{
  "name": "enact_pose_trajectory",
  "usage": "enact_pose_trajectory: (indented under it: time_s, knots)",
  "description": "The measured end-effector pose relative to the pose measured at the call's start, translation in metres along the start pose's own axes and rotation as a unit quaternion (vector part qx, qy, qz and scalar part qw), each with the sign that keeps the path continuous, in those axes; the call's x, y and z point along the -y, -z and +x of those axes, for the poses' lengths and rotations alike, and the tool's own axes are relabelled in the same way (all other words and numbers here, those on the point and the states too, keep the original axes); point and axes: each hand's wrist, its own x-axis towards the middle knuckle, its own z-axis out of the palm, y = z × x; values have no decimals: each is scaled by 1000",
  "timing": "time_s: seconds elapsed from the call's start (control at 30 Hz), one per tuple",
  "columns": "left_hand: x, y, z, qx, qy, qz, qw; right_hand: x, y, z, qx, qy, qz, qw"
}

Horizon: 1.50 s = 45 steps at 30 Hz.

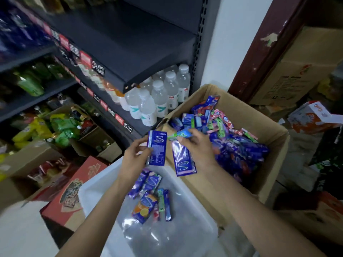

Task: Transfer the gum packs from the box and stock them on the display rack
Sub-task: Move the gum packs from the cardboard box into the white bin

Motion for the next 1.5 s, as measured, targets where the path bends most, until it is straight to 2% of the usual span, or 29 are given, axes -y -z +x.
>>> enact_pose_trajectory:
  time_s: [0.07,0.17,0.27,0.37,0.53,0.6,0.73,0.87,1.03,1.13,1.27,1.37,1.5]
  knots:
    - [23,33,-12,14,21,37,999,-16,-33,-21,3,-3,-22,1000]
    - [65,71,-19,38,34,147,988,-47,-79,-49,-16,-28,-55,998]
    - [99,87,-23,60,35,221,973,-76,-111,-65,-48,-78,-114,989]
    - [118,91,-16,89,18,272,958,-93,-126,-70,-67,-87,-205,973]
    - [133,92,-6,114,-3,380,918,-104,-126,-73,5,-98,-359,928]
    - [126,90,-10,109,-26,420,901,-100,-121,-76,19,-86,-380,921]
    - [96,78,-13,118,-98,326,933,-74,-103,-81,11,-34,-339,940]
    - [51,54,-11,124,-122,234,956,-38,-66,-80,-48,-5,-275,960]
    - [0,-8,10,139,-162,194,958,-13,4,-45,-108,21,-222,969]
    - [-22,-61,34,139,-195,228,944,-14,52,-12,-129,8,-251,959]
    - [-36,-132,57,183,-203,284,919,-41,112,31,-93,-49,-321,941]
    - [-36,-175,69,233,-218,354,879,-61,141,49,-24,-101,-346,933]
    - [-27,-203,80,261,-171,498,809,-78,153,59,93,-160,-353,917]
